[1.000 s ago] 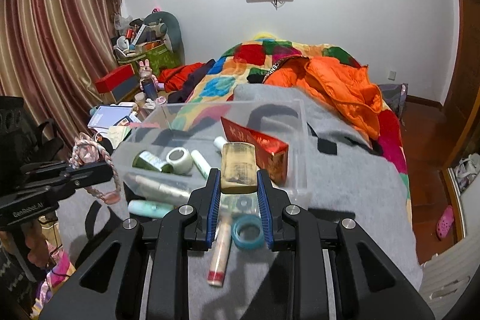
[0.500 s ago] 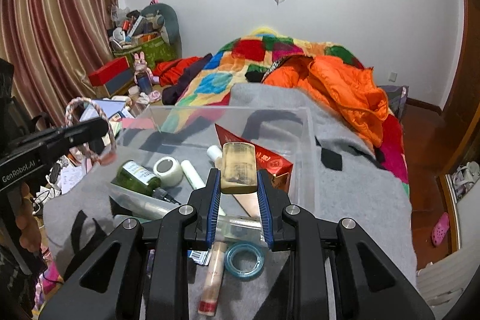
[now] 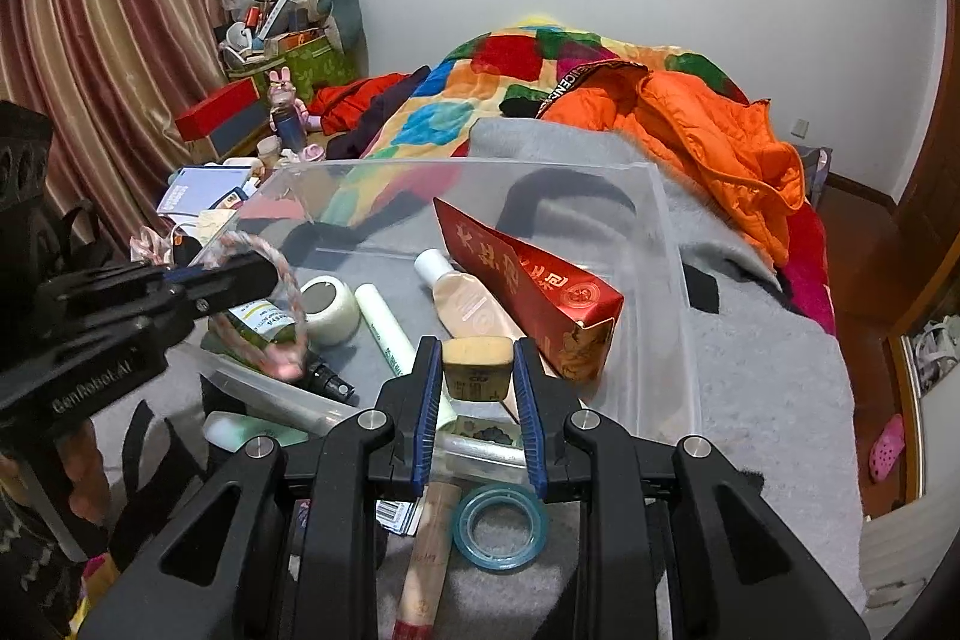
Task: Organize objects
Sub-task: 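Drop the bracelet into the clear box with left while right places the soap bar in, then grasp the purple bottle with left while right grasps the beige tube with red band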
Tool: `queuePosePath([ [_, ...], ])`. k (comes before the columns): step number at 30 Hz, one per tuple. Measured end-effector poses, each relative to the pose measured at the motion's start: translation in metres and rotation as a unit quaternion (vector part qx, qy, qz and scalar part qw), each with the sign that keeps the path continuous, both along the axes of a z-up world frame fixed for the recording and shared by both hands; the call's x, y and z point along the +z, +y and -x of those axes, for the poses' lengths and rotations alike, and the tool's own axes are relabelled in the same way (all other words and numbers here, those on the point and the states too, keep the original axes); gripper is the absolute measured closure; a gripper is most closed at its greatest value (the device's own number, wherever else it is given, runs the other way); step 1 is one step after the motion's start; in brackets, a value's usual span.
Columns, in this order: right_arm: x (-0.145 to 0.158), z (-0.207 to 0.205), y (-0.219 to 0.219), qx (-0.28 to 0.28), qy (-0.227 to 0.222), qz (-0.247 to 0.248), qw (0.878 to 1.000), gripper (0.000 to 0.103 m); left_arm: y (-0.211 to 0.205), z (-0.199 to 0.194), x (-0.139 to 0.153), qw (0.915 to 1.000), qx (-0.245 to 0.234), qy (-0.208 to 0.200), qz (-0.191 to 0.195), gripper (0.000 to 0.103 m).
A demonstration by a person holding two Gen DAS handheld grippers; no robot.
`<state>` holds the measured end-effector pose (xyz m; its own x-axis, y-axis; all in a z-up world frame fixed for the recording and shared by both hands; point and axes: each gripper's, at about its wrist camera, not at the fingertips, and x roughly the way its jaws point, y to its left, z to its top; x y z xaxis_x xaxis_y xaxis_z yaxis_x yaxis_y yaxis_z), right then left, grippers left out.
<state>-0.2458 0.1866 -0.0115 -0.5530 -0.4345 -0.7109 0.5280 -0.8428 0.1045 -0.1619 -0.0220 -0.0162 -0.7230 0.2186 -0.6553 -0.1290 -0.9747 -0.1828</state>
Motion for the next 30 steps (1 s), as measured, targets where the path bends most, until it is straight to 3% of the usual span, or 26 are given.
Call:
queuePosePath([
  [17,0.018,-0.047,0.022,0.005,0.030,-0.009,0.999,0.081,0.012,-0.033,0.010,0.9994,-0.031,0.011,0.015,0.092],
  [22,0.011,-0.054,0.032,0.002,0.020,-0.016,1.000,0.080,0.016,-0.049,0.014,0.9987,-0.035,0.021,0.029,0.072],
  [30,-0.019,-0.063,0.038,0.009,-0.028,-0.017,0.999,0.074,0.025,-0.068,0.003,0.9976,-0.059,0.009,0.035,0.064],
])
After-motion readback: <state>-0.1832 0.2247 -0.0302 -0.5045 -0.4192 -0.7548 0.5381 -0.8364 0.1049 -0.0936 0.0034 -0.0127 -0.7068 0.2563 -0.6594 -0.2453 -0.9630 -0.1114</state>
